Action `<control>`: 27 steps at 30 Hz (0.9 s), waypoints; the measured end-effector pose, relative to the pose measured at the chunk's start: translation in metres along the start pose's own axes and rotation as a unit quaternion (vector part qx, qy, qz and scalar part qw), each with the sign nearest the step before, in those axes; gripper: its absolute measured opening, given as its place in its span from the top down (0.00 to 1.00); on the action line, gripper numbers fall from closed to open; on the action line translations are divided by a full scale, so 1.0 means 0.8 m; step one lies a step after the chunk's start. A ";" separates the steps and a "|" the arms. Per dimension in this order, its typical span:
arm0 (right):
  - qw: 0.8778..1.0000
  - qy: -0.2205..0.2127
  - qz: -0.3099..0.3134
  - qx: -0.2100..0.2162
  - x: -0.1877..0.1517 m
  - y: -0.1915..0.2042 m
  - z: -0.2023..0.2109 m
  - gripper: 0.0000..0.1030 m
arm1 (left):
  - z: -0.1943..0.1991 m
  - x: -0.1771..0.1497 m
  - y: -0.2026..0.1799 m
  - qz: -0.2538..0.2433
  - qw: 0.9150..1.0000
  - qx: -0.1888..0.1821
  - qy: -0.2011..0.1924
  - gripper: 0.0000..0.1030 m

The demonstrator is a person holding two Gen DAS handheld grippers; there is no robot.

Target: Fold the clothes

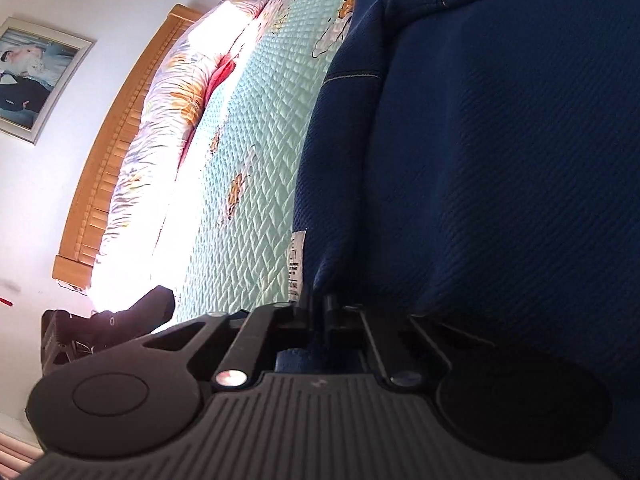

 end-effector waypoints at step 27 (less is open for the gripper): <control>0.994 -0.096 -0.045 0.030 0.035 -0.048 0.075 0.64 | -0.085 -0.033 -0.008 0.002 0.998 -0.028 0.060 0.38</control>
Point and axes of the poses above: each gripper's, at about its wrist camera, not at the fingertips, and z roughly against the way its jaws point, y to its left, x to its top, the point moved 5 cm from there along -z, roughly the way its jaws point, and after that the axes turned 14 degrees about x, right-handed, at the moved point
